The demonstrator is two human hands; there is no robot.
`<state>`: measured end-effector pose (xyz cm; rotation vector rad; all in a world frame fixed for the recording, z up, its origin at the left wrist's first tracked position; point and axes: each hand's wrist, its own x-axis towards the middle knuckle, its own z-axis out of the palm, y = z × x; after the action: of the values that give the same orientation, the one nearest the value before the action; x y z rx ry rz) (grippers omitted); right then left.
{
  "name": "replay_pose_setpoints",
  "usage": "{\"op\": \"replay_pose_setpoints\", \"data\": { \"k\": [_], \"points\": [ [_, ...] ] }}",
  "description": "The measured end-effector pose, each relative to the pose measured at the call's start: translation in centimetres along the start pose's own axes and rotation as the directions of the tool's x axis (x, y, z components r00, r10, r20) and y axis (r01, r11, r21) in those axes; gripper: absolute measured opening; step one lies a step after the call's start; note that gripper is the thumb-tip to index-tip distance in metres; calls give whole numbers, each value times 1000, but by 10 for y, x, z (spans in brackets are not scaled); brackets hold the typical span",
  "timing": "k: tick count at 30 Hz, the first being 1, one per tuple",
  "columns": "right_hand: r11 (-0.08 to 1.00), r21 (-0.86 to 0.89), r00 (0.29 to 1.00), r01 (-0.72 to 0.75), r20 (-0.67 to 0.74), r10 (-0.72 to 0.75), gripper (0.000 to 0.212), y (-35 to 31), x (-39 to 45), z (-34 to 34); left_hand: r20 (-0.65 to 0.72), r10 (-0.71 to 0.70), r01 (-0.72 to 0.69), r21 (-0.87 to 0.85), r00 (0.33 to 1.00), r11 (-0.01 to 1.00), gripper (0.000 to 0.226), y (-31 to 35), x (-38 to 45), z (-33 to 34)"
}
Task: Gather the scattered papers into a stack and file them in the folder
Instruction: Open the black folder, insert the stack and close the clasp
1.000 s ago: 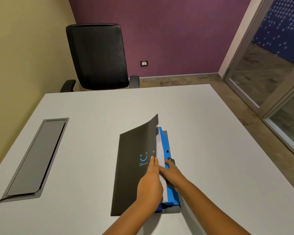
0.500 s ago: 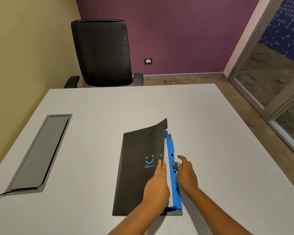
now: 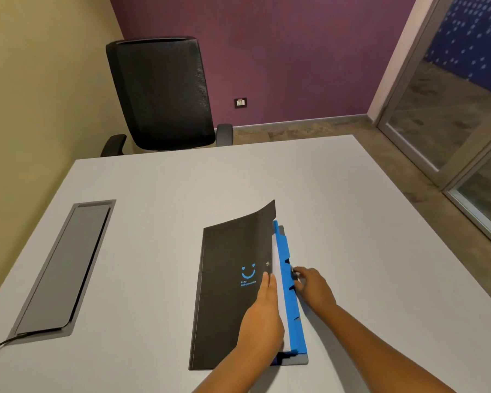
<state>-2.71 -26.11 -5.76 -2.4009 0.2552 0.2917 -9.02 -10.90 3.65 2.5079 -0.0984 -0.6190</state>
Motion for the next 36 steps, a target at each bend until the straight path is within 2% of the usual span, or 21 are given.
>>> {"op": "replay_pose_setpoints", "data": {
  "k": [3, 6, 7, 9, 11, 14, 18, 21, 24, 26, 28, 29, 32, 36],
  "points": [
    [970, 241, 998, -39, -34, 48, 30, 1, -1, 1, 17, 37, -36, -79, 999, 996, 83, -2, 5, 6],
    [884, 446, 990, -137, 29, 139, 30, 3, 0, -1, 62, 172, -164, -118, 983, 979, 75, -4, 7, 18],
    [863, 480, 987, -159, 52, 152, 30, 3, 0, -2, 95, 196, -186, -103, 976, 977, 74, -7, 9, 23],
    [859, 483, 985, -172, 71, 157, 33, 3, -1, -6, 175, 171, -182, 51, 970, 982, 73, -20, 14, 34],
    [908, 390, 988, -155, 39, 152, 38, 3, -2, -8, 224, 65, -120, 242, 972, 963, 74, -39, 19, 40],
    [958, 270, 995, -93, 7, 95, 44, -4, -8, -9, 279, -73, -40, 379, 957, 925, 77, -72, 20, 42],
    [997, 27, 996, 66, 62, -68, 50, -8, -19, 0, 300, -23, -113, 426, 954, 898, 79, -93, 18, 43],
    [990, -100, 983, 98, 164, -81, 57, -3, -22, 6, 295, -4, -129, 429, 955, 894, 80, -94, 19, 43],
    [947, -263, 979, 184, 133, -153, 45, -2, -23, 14, 286, 1, -127, 423, 958, 897, 80, -96, 19, 45],
    [923, -344, 984, 176, 61, -165, 51, -5, -23, 16, 286, -3, -124, 425, 958, 897, 80, -97, 19, 45],
    [949, -308, 995, 68, 90, -42, 52, -8, -22, 18, 285, -3, -123, 424, 959, 897, 80, -96, 19, 46],
    [932, -361, 992, 34, 125, 13, 55, -9, -23, 18, 284, -2, -123, 422, 959, 898, 79, -96, 19, 46],
    [832, -550, 986, 75, 166, 20, 67, -15, -23, 22, 285, -5, -118, 414, 959, 903, 79, -96, 19, 46],
    [705, -691, 981, 163, 192, -39, 63, -20, -21, 25, 286, -11, -111, 407, 958, 907, 79, -95, 19, 47]
  ]
}}
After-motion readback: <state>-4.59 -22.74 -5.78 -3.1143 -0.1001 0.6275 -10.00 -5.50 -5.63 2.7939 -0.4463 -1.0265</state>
